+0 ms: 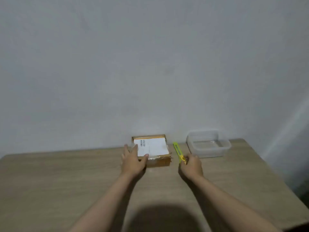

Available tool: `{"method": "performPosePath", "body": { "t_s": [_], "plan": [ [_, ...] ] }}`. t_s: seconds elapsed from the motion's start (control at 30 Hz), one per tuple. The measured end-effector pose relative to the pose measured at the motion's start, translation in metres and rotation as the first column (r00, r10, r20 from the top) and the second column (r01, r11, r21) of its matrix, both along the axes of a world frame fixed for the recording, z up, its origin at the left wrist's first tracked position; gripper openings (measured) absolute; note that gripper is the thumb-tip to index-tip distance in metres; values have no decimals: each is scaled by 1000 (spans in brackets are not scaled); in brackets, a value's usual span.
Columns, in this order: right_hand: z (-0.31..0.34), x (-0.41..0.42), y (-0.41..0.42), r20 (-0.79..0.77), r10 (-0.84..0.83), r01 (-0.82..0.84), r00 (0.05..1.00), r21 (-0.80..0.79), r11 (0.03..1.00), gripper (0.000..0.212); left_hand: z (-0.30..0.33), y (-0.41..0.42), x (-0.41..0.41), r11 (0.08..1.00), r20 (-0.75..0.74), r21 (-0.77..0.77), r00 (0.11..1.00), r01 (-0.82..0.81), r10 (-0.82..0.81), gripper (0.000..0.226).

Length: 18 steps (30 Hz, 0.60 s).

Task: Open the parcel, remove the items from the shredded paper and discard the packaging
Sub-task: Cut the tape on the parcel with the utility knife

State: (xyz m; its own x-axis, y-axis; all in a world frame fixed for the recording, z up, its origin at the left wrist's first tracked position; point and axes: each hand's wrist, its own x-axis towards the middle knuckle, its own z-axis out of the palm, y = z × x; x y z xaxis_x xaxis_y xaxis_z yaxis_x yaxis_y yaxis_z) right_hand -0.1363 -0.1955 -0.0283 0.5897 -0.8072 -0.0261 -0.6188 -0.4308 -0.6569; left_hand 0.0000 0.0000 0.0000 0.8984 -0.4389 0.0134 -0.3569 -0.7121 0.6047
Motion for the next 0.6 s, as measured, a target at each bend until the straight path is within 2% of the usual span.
{"method": "performPosePath", "body": {
  "t_s": [0.17, 0.33, 0.5, 0.6],
  "plan": [
    [-5, 9, -2, -46, -20, 19, 999, -9, 1000, 30, -9, -11, 11, 996, -128, -88, 991, 21, -33, 76],
    [-7, 18, -4, -67, -29, 26, 997, -44, 999, 32, -18, -13, 9, 990, -94, -142, 995, 26, -39, 79],
    [-11, 24, -14, -58, 66, -61, 996, 83, 995, 44, -22, -13, 9, 986, -93, -166, 995, 24, -40, 80],
    [-1, 22, -14, -76, 140, -127, 987, 153, 980, 42, -23, -12, 12, 982, -107, -188, 993, 36, -57, 81]
  ]
}}
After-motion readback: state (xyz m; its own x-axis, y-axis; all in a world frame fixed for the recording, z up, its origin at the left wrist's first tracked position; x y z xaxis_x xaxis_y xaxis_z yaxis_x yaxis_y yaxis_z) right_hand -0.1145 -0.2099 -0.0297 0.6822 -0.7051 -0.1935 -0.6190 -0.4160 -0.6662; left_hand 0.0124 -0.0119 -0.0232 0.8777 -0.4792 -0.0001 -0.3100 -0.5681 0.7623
